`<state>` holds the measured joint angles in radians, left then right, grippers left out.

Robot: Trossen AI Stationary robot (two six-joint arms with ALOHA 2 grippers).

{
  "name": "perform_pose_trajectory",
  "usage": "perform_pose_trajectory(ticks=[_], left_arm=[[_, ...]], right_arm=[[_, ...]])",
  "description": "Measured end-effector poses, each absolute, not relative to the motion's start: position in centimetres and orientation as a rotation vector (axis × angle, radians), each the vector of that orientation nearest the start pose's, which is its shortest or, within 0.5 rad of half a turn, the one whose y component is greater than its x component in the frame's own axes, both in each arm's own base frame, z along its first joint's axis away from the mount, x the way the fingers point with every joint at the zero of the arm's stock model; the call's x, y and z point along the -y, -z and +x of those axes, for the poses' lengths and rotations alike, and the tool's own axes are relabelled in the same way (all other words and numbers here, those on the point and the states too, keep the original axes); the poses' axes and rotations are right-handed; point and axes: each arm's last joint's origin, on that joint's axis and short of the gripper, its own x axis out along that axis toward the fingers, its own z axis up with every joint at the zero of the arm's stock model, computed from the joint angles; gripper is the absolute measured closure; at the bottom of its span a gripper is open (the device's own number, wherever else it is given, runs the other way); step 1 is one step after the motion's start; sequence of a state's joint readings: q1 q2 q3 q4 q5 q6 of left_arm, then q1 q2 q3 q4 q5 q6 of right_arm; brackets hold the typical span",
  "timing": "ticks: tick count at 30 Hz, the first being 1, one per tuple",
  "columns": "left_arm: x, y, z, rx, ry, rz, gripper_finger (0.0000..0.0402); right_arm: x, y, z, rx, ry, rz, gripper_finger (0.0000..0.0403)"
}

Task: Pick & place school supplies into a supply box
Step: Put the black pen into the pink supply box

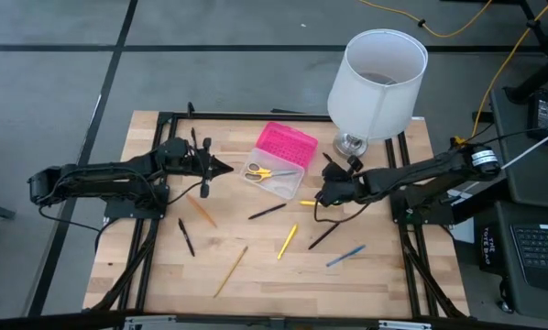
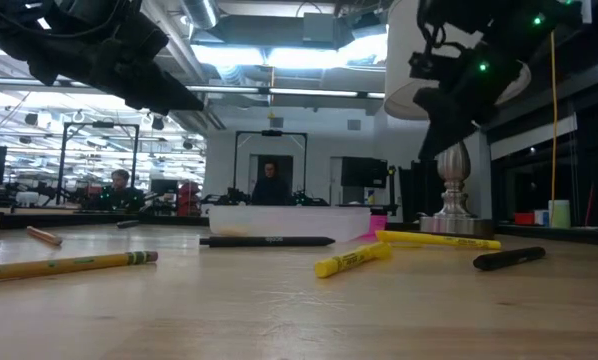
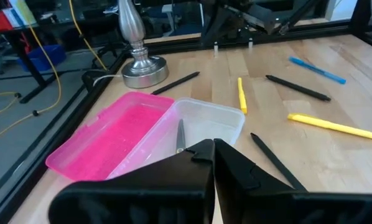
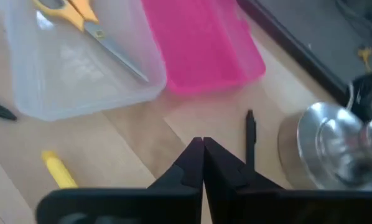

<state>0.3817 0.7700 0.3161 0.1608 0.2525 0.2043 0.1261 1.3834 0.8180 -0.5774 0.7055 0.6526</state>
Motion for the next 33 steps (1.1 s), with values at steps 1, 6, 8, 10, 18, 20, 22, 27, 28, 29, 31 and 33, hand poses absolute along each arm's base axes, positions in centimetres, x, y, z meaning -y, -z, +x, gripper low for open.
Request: perform_pose_trajectory(ticks=[1,6,8,10,18,20,22,27,28,29,31,33], left_arm=[[-5.6,-20.6,15.9,-0.290,-0.099,0.111,0.0400],[-5.6,-20.6,15.9,-0.290,-0.101,0.103,0.0396],[-5.6,-20.6,15.9,-0.290,-0.100,0.100,0.0396],[-5.6,-20.6,15.9,-0.290,-0.095,0.099,0.0398],[-5.6,-20.6,15.9,-0.291,-0.095,0.075,0.0398],[-5.6,-20.6,15.9,-0.291,-0.095,0.075,0.0396],[-5.6,-20.6,15.9,-0.291,-0.095,0.074,0.0396],[-5.6,-20.6,15.9,-0.291,-0.095,0.072,0.0399],[-5.6,-20.6,15.9,-0.291,-0.095,0.072,0.0400],[-5.6,-20.6,15.9,-0.291,-0.095,0.073,0.0400],[-5.6,-20.6,15.9,-0.291,-0.095,0.073,0.0399],[-5.6,-20.6,15.9,-0.291,-0.095,0.073,0.0397]], right_arm=[[-1.2,-19.8,24.7,-0.833,0.835,0.128,0.0389],[-0.5,-18.8,24.5,-0.875,0.879,0.170,0.0386],[0.1,-18.6,24.5,-0.888,0.882,0.243,0.0387],[0.8,-18.5,24.6,-0.884,0.908,0.363,0.0387],[3.5,-18.3,24.3,-0.917,0.969,0.470,0.0385],[3.9,-18.3,24.1,-0.928,0.982,0.451,0.0385],[4.2,-18.3,24.0,-0.935,1.005,0.439,0.0384],[4.5,-18.2,23.8,-0.953,1.014,0.424,0.0384],[4.5,-18.2,23.7,-0.951,1.019,0.417,0.0384],[4.5,-18.1,23.7,-0.950,1.023,0.412,0.0384],[4.5,-17.6,23.4,-0.960,1.029,0.402,0.0384],[4.5,-16.9,22.9,-0.975,1.040,0.403,0.0384]])
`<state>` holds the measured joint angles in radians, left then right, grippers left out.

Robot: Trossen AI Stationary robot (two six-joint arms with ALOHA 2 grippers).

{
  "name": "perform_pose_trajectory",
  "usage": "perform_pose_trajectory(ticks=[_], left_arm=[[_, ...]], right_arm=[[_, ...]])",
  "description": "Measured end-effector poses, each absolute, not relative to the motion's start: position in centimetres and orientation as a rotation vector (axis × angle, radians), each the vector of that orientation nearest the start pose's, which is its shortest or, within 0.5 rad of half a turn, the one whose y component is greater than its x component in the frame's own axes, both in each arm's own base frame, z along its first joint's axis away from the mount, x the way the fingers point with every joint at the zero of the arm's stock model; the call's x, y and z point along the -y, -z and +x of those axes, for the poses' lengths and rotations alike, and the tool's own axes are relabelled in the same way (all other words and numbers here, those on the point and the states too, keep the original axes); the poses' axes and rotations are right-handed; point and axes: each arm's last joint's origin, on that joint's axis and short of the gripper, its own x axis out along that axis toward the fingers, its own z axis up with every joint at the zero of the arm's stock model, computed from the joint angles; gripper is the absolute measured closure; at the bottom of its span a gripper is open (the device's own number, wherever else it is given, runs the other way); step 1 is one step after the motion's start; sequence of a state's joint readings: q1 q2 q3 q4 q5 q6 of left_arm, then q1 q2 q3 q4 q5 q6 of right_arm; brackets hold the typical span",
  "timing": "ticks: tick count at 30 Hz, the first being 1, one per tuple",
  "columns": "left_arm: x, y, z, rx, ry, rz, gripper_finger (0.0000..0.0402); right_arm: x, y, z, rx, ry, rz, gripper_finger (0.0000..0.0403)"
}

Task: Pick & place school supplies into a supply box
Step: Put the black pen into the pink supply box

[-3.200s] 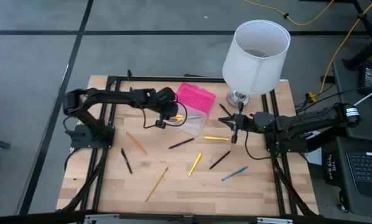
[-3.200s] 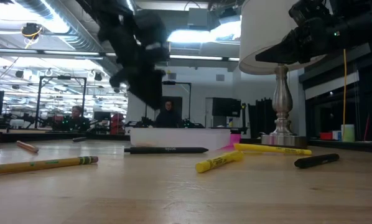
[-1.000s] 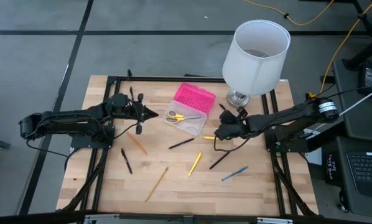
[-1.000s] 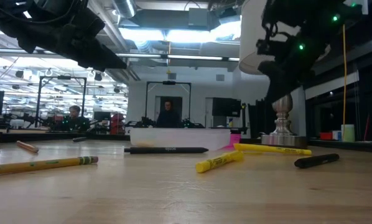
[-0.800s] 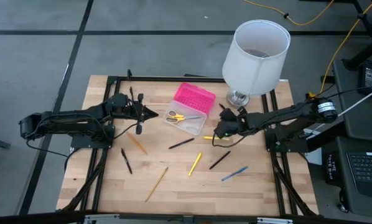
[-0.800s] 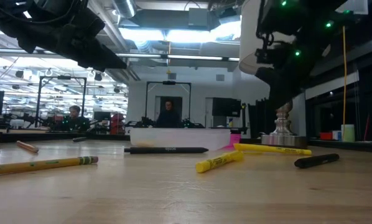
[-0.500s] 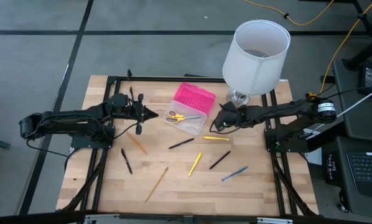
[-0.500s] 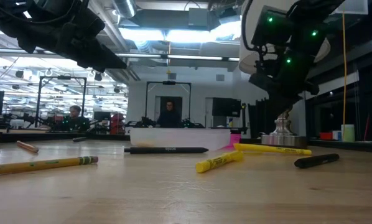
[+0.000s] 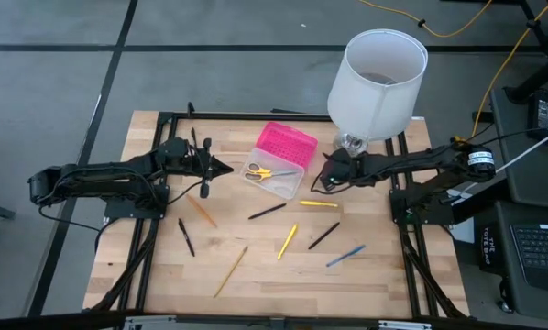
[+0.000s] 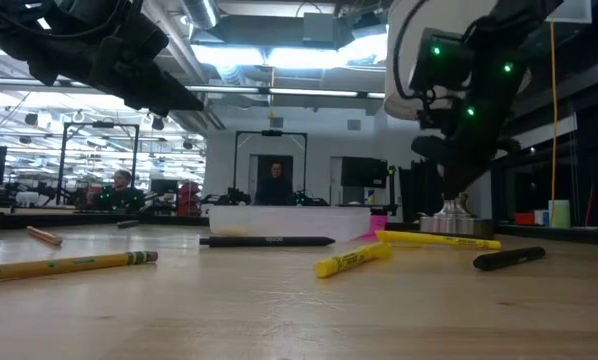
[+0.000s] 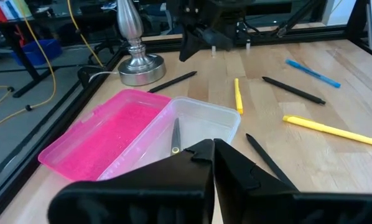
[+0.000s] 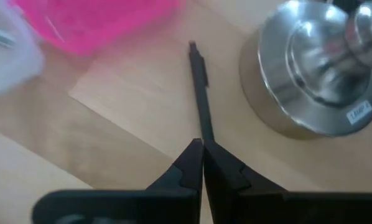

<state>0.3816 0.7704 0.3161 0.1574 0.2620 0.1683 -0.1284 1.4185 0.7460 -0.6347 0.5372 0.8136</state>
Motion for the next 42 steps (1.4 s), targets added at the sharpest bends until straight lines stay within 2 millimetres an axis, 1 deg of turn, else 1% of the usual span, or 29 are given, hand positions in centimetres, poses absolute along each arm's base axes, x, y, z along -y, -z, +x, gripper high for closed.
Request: perform_pose_trajectory(ticks=[5,10,13,16,22,25,28,34,42], left_arm=[[-5.6,-20.6,15.9,-0.291,-0.095,0.074,0.0396],[-5.6,-20.6,15.9,-0.291,-0.094,0.074,0.0400],[-5.6,-20.6,15.9,-0.291,-0.094,0.074,0.0400],[-5.6,-20.6,15.9,-0.291,-0.094,0.074,0.0400],[-5.6,-20.6,15.9,-0.291,-0.094,0.074,0.0396],[-5.6,-20.6,15.9,-0.291,-0.094,0.074,0.0396],[-5.6,-20.6,15.9,-0.291,-0.094,0.074,0.0398],[-5.6,-20.6,15.9,-0.291,-0.094,0.074,0.0400],[-5.6,-20.6,15.9,-0.291,-0.093,0.075,0.0400]], right_arm=[[4.4,-15.6,22.2,-0.975,1.051,0.413,0.0384],[4.4,-15.6,22.3,-0.956,1.045,0.414,0.0384],[4.4,-15.6,22.5,-0.959,1.013,0.378,0.0379],[4.4,-15.7,22.6,-0.970,0.987,0.344,0.0360],[4.6,-15.7,22.8,-0.965,0.963,0.324,0.0303],[5.2,-15.7,22.9,-0.962,0.952,0.388,0.0280],[6.0,-15.6,22.7,-0.973,0.945,0.454,0.0267],[7.4,-15.7,22.4,-0.981,0.968,0.451,0.0263],[7.6,-15.4,22.5,-0.990,0.964,0.429,0.0263]])
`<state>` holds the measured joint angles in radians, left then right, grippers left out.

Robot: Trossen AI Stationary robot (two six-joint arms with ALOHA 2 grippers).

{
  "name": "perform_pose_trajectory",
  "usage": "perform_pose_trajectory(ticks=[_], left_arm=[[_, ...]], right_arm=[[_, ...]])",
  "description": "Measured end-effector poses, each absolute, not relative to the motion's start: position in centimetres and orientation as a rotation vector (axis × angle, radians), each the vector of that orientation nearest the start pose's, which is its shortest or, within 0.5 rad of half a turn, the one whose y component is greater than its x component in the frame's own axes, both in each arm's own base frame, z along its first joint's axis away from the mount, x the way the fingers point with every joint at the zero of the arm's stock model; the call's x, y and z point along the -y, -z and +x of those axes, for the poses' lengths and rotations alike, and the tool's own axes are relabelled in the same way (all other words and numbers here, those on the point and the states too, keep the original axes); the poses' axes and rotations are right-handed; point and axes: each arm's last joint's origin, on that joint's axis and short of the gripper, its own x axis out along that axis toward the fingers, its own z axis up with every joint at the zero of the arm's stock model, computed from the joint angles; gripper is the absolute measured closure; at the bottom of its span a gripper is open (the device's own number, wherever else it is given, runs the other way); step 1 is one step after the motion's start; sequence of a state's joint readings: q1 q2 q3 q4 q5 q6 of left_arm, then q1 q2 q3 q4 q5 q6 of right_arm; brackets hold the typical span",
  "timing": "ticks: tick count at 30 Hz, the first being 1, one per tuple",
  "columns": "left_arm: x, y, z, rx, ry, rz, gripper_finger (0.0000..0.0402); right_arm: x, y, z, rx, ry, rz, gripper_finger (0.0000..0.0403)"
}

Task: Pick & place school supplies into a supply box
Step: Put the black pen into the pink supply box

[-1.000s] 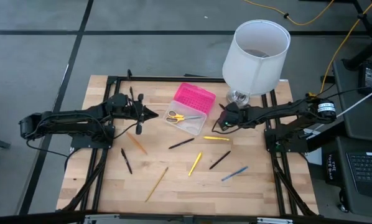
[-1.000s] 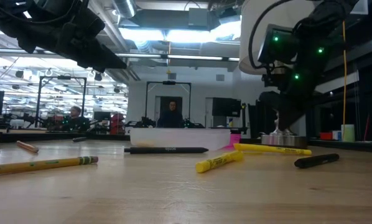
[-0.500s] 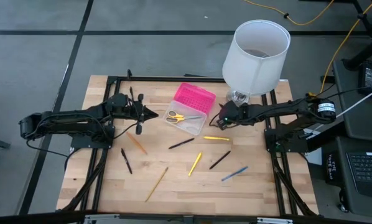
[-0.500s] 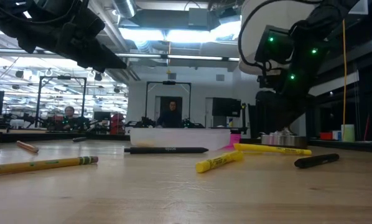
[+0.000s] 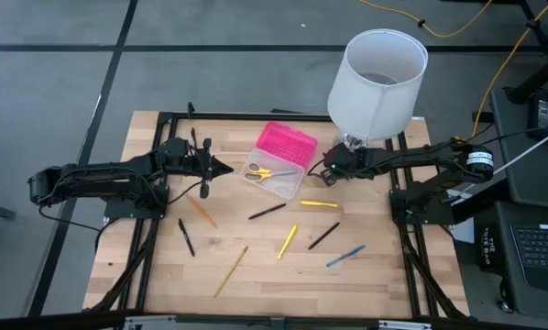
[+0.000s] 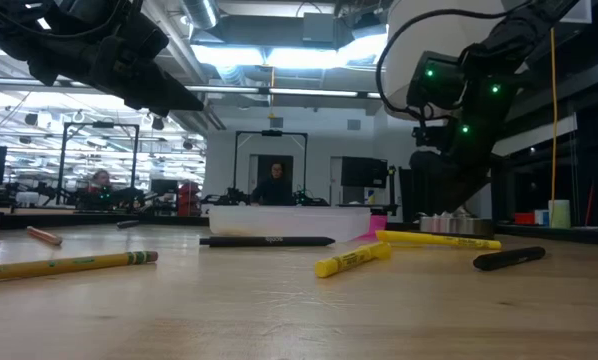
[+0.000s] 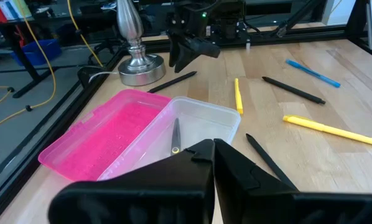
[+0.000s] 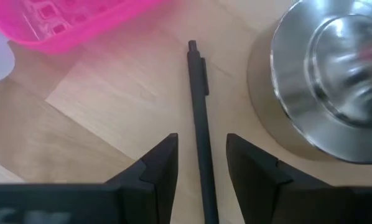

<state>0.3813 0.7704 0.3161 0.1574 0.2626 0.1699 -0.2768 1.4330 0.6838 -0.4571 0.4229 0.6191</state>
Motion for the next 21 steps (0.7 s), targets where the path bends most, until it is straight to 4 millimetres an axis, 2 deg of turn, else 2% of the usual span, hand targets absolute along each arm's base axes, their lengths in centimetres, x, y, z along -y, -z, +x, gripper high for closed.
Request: perform_pose_trajectory(ticks=[7,21], left_arm=[[-5.6,-20.6,15.9,-0.291,-0.093,0.075,0.0396],[-5.6,-20.6,15.9,-0.291,-0.094,0.075,0.0400]], right_arm=[[8.2,-13.3,23.5,-1.054,0.943,0.360,0.0263],[10.6,-12.0,23.2,-1.086,0.916,0.495,0.0263]])
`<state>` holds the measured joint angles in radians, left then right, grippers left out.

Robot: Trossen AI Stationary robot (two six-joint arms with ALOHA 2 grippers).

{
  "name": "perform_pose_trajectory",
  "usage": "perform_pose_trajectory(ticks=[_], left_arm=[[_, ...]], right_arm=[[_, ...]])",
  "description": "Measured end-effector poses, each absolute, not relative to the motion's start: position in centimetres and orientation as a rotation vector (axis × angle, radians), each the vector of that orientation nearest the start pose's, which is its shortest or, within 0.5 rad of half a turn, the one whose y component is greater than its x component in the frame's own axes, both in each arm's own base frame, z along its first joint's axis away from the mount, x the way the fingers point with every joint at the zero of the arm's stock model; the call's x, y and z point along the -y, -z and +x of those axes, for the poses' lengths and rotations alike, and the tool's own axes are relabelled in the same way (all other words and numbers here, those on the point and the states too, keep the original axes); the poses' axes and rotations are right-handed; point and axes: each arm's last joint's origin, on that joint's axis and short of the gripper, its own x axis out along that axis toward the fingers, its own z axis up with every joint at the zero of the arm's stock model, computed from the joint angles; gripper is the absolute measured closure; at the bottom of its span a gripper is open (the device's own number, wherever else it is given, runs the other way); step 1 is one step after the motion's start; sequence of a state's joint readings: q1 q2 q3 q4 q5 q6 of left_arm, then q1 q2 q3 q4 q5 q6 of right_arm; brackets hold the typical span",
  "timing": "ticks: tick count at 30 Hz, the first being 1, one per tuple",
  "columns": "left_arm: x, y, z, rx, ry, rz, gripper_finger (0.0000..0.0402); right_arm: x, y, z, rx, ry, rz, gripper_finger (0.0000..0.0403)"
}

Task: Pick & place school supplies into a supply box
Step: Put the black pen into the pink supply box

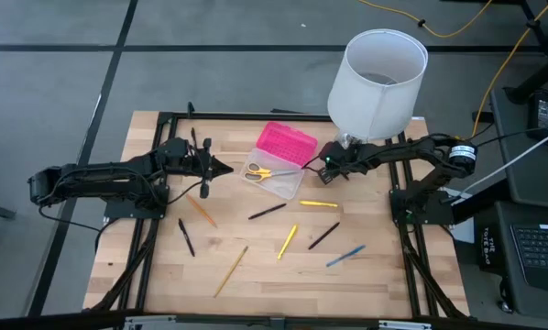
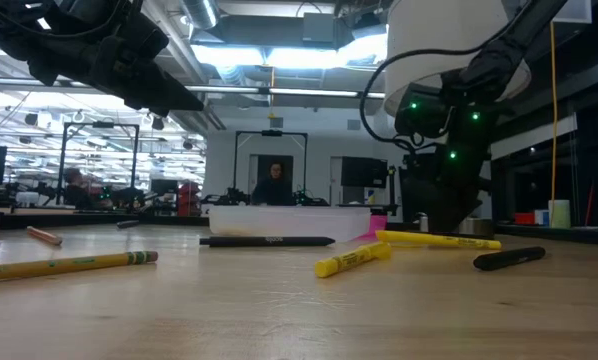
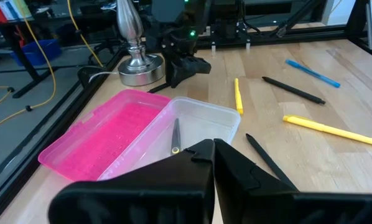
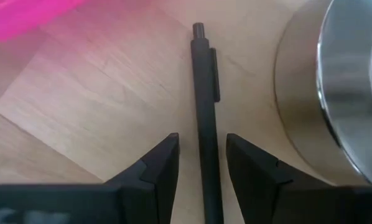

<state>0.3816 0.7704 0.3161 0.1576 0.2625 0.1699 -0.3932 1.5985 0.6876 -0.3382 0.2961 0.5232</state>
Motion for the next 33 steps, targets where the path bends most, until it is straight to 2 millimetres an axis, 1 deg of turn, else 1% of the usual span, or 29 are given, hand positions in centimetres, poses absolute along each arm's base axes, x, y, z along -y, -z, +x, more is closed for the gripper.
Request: perform_pose_trajectory(ticks=[4,6,9,14,15,24,29,33], left_arm=[[-5.6,-20.6,15.9,-0.291,-0.094,0.075,0.0397],[-5.6,-20.6,15.9,-0.291,-0.094,0.075,0.0396],[-5.6,-20.6,15.9,-0.290,-0.094,0.075,0.0396],[-5.6,-20.6,15.9,-0.291,-0.094,0.075,0.0399],[-5.6,-20.6,15.9,-0.290,-0.094,0.075,0.0400],[-5.6,-20.6,15.9,-0.290,-0.094,0.074,0.0400],[-5.6,-20.6,15.9,-0.291,-0.094,0.075,0.0399],[-5.6,-20.6,15.9,-0.291,-0.094,0.075,0.0398]], right_arm=[[10.8,-11.9,23.2,-1.093,0.907,0.509,0.0265],[10.8,-11.9,23.2,-1.094,0.902,0.513,0.0274],[10.7,-11.8,23.2,-1.097,0.895,0.518,0.0302],[10.7,-11.8,23.2,-1.099,0.882,0.514,0.0369],[10.7,-11.8,23.2,-1.100,0.879,0.509,0.0373],[10.4,-11.8,23.3,-1.097,0.883,0.501,0.0370],[9.9,-11.9,23.6,-1.090,0.874,0.440,0.0372],[8.8,-12.3,23.9,-1.085,0.846,0.404,0.0372]])
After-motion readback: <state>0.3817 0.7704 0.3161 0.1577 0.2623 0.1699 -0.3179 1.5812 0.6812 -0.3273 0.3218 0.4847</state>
